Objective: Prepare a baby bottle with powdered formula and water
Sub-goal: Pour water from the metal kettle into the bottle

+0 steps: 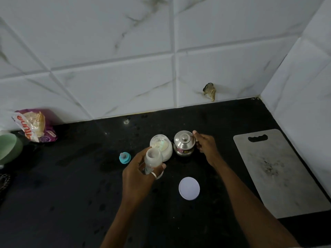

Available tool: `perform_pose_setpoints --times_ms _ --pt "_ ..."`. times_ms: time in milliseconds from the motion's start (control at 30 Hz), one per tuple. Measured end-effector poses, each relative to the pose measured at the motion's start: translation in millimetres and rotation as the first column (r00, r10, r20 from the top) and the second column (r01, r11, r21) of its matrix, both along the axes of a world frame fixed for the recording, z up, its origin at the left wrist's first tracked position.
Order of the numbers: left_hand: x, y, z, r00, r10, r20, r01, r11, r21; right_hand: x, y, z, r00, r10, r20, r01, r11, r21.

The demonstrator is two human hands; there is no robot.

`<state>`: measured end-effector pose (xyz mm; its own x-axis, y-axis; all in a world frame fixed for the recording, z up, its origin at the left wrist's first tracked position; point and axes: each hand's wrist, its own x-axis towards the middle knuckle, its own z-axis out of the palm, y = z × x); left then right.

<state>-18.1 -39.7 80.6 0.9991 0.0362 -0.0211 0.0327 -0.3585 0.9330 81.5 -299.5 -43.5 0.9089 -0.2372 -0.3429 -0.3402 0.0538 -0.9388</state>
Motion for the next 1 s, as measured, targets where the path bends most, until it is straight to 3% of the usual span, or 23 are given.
perform_pose_setpoints --times_ms 300,433,567,800,1000 --pt "-7.8 4.4 1.6 1.000 0.010 -0.006 -0.010 1.000 -0.009 -4.9 13.9 6.9 0.981 -0.173 -0.085 0.187 0.963 0.194" --pt "-7.8 8.8 8.6 1.000 0.004 0.012 -0.003 1.000 -0.015 -8.8 13.4 24.8 0.982 -0.180 -0.063 0.190 0.950 0.247" --pt "-3.4 8.6 22.1 0.999 -0.003 0.049 0.006 0.998 -0.066 -12.2 17.9 89.9 0.976 -0.215 0.013 0.202 0.935 0.291" --pt "16.4 13.7 74.8 0.990 0.024 0.137 0.007 0.974 -0.225 -20.9 20.9 225.8 0.935 -0.172 0.312 0.080 0.955 0.286" --pt "31.1 21.6 131.9 0.952 0.038 0.304 0.027 0.978 -0.206 -28.1 27.2 344.5 0.879 -0.150 0.452 0.033 0.966 0.257"
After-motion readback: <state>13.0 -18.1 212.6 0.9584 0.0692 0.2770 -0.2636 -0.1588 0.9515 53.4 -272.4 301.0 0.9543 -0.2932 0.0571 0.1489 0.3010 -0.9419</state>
